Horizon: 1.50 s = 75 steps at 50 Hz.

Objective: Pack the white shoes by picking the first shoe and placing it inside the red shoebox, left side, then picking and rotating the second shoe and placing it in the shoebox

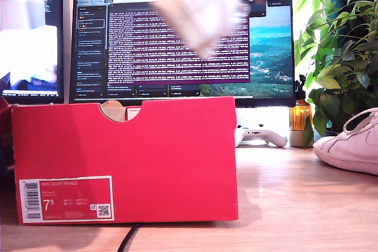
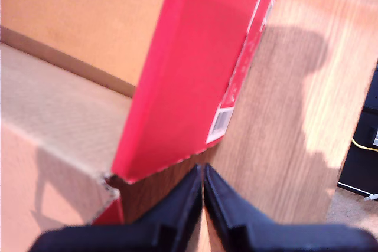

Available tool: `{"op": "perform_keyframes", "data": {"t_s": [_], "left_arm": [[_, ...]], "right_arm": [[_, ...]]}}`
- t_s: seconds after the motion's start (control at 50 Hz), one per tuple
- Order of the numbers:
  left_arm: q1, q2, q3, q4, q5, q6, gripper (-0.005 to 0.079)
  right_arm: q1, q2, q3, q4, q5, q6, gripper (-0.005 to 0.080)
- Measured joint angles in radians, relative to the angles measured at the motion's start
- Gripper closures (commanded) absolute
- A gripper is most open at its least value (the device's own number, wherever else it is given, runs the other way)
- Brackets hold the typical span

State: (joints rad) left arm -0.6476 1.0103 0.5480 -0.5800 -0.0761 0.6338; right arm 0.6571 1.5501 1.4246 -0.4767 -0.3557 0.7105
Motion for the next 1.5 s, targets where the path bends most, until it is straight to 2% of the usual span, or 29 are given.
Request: {"op": "perform_keyframes", "data": {"t_s": [0.38, 0.64, 0.96, 1.5], "left_arm": [[0.000, 0.000, 0.000, 0.001, 0.000, 0.000, 0.0762], [0.000, 0.000, 0.000, 0.001, 0.000, 0.000, 0.0762], [0.000, 0.000, 0.000, 0.001, 0.000, 0.000, 0.0762], [0.000, 0.000, 0.000, 0.001, 0.000, 0.000, 0.0762]], "right_arm": [[0.081, 0.192, 0.000, 0.104, 0.020, 0.079, 0.0765], [0.126, 0.245, 0.000, 0.142, 0.053, 0.105, 0.0765], [0.130, 0.347, 0.000, 0.148, 0.132, 0.105, 0.0765], [0.156, 0.419, 0.000, 0.201, 0.182, 0.135, 0.0764]]}}
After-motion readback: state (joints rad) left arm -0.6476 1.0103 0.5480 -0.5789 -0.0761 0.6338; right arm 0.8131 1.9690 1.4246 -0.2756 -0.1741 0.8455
